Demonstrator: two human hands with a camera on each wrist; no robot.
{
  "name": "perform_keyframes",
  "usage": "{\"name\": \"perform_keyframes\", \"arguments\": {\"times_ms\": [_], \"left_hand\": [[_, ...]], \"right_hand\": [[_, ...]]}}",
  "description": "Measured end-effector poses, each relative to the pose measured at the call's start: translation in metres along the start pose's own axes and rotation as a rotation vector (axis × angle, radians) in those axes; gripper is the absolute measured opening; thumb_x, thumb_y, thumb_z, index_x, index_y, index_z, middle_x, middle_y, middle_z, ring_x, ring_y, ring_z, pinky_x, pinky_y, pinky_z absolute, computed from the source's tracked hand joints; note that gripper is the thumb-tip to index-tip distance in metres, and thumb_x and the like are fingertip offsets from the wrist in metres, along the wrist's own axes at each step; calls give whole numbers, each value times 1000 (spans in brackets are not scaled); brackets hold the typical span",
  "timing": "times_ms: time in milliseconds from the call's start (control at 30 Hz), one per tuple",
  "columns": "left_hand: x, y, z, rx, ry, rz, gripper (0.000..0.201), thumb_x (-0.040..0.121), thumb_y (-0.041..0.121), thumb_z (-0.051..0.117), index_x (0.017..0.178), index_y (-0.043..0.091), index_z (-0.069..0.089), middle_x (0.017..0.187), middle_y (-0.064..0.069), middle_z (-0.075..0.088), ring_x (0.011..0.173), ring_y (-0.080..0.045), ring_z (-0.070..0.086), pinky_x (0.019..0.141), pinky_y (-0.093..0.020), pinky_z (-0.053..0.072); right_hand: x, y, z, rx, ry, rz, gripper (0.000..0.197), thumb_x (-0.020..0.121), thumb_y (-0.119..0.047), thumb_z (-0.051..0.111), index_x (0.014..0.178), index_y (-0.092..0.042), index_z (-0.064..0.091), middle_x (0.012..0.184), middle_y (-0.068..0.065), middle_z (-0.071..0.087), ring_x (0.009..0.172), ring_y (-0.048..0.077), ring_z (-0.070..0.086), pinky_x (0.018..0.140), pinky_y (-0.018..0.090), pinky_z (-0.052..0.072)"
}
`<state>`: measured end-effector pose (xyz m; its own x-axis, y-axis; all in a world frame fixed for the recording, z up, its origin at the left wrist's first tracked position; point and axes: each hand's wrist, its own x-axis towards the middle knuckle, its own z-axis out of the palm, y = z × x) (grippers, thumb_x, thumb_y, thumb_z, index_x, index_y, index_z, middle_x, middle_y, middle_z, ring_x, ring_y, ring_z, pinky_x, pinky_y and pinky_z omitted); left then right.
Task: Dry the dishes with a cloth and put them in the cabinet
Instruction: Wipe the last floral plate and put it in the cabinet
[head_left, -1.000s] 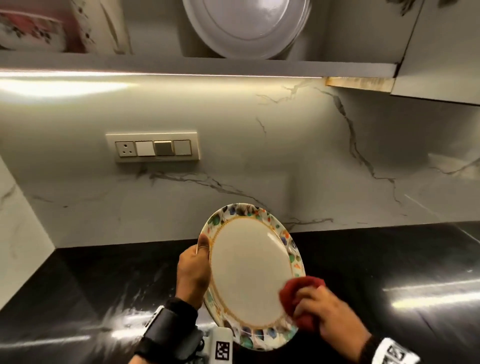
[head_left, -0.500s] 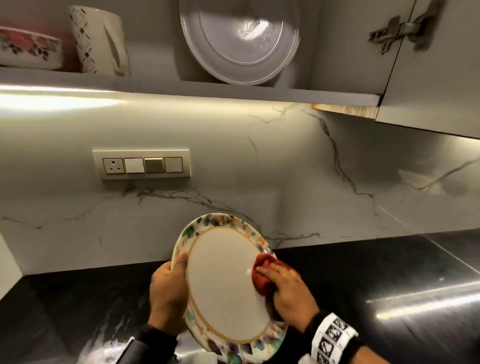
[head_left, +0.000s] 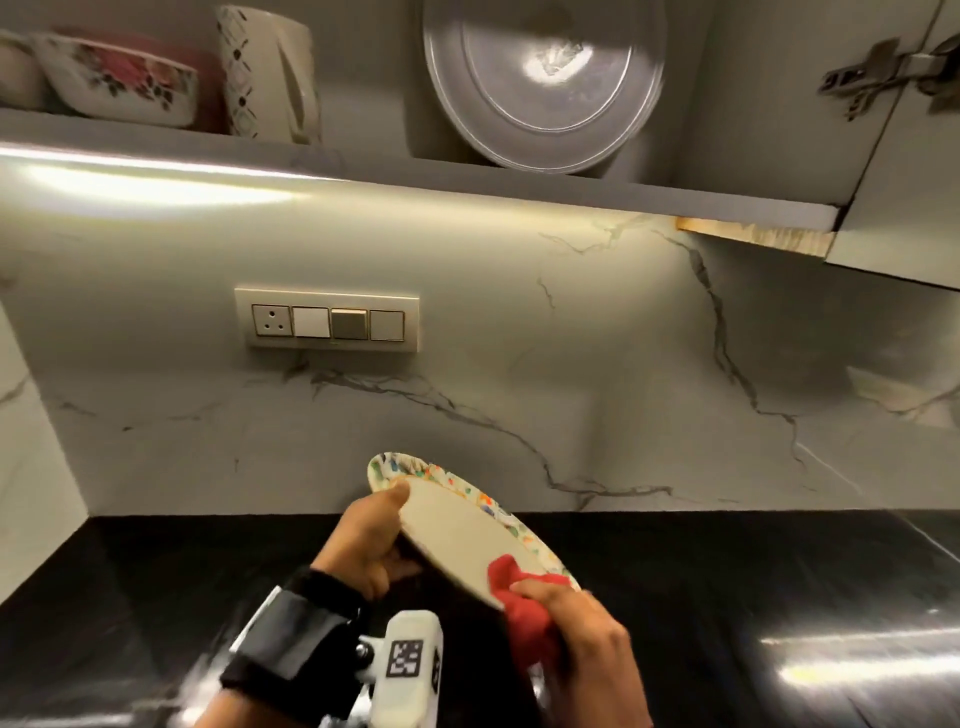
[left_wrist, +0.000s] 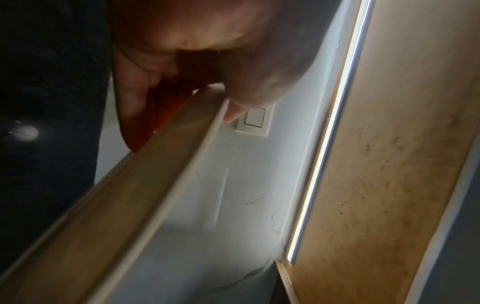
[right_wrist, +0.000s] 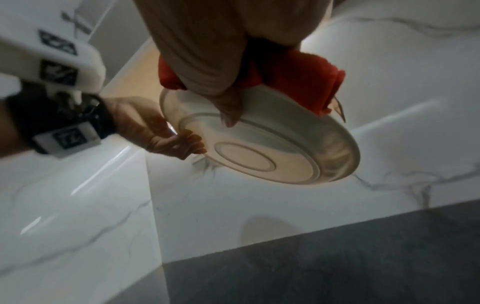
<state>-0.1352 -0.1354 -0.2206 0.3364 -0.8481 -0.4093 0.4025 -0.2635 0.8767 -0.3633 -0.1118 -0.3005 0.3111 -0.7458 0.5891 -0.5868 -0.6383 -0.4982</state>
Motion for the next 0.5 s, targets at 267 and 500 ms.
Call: {"name": "perform_keyframes", "arguments": {"times_ms": [267,500], "left_hand": [[12,-16,-1,289,-44,167,43,91,54,49,90,13,61,94,-8,63,81,-18,59,69,-31,47],[29,-64,-48,-278,180,18,59,90,61,41,113,12,65,108,-17,70,105,-34,63,98,-53,47]], "right_hand": [[42,11,-7,901,220,642,60,44,-1,90,96,-26,71,83,-7,76,75,3,71,77,28,55],[51,24,-10,1247,23,892,51,67,3,72,114,-16,65,102,15,73,96,36,69,83,50,53]]}}
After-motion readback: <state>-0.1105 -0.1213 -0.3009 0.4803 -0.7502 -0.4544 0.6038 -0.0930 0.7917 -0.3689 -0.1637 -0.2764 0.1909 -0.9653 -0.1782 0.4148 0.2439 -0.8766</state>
